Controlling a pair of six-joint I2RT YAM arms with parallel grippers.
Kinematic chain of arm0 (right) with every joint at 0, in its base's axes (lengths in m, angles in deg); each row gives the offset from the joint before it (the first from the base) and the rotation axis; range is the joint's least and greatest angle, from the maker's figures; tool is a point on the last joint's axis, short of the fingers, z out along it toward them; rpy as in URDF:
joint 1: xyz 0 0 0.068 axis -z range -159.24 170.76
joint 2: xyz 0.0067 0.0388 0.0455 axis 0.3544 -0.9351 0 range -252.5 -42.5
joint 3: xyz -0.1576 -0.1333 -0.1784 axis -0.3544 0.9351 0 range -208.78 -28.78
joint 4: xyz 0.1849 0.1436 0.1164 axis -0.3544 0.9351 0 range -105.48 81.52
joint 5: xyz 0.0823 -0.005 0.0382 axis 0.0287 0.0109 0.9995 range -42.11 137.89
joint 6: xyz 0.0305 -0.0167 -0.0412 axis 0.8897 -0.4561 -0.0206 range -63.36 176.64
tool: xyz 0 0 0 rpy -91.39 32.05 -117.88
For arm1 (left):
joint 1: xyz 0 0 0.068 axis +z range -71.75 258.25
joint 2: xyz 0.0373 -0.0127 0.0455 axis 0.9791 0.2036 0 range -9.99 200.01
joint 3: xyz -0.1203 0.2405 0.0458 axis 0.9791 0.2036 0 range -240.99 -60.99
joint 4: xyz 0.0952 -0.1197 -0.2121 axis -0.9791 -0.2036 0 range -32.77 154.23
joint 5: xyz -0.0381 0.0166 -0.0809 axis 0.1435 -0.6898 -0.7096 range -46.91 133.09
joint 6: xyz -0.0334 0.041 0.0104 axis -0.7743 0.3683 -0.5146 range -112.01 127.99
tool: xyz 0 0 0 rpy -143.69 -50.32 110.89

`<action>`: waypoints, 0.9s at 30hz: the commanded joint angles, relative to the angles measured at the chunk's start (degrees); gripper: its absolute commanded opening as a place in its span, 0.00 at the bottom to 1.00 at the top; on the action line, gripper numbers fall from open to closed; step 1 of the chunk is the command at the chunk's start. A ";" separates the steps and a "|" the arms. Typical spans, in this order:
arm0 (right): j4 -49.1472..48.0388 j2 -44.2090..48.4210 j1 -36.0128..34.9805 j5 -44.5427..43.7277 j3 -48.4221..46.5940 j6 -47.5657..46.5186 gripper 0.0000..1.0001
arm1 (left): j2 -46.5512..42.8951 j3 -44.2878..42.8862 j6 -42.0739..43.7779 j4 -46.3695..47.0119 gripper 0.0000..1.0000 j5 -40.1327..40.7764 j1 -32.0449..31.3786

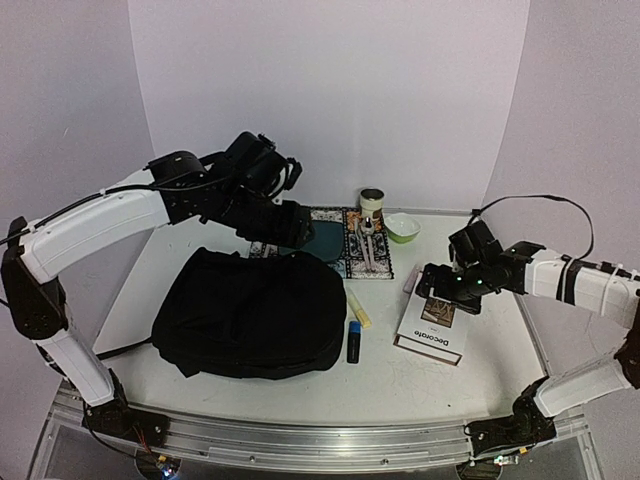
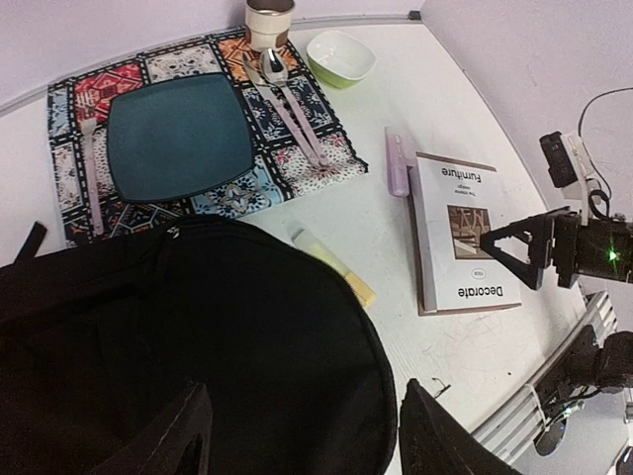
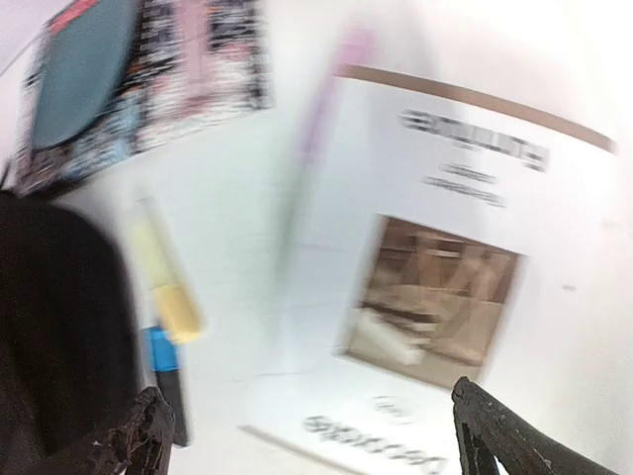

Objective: Pack the student bag
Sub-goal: Move the book to the center of the board.

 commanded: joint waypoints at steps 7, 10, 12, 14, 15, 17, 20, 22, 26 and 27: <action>1.16 1.96 15.65 -0.95 6.87 -6.48 0.98 | 10.17 -6.32 -1.18 6.02 0.69 -11.21 0.12; -1.28 -0.16 17.17 2.37 6.78 -8.74 0.98 | 14.45 -10.32 -1.38 6.65 0.69 -14.03 0.14; -2.29 -2.67 17.26 3.74 5.83 -9.99 0.96 | 16.84 -12.66 -1.46 6.98 0.69 -15.44 0.15; -2.92 -5.57 17.26 6.93 4.73 -11.00 0.92 | 19.47 -14.80 -1.48 7.22 0.69 -16.51 0.14; -3.20 -6.70 17.27 7.99 4.29 -11.37 0.89 | 20.82 -15.66 -1.48 7.32 0.69 -17.05 0.12; -3.94 -8.70 17.25 10.25 3.75 -12.16 0.84 | 23.36 -17.78 -1.43 7.41 0.69 -18.22 0.12; -4.88 -10.81 17.28 13.06 3.50 -13.37 0.78 | 26.28 -20.43 -1.72 7.46 0.68 -19.90 0.04; -5.33 -12.02 17.19 14.80 3.37 -14.48 0.72 | 28.03 -21.68 -2.17 7.54 0.67 -20.52 0.03; -6.02 -13.46 16.41 17.25 2.76 -16.78 0.68 | 30.87 -22.43 -2.69 7.80 0.67 -21.31 -0.03; -6.03 -13.70 16.23 17.68 2.53 -17.26 0.67 | 31.70 -22.44 -2.81 7.89 0.67 -21.53 -0.03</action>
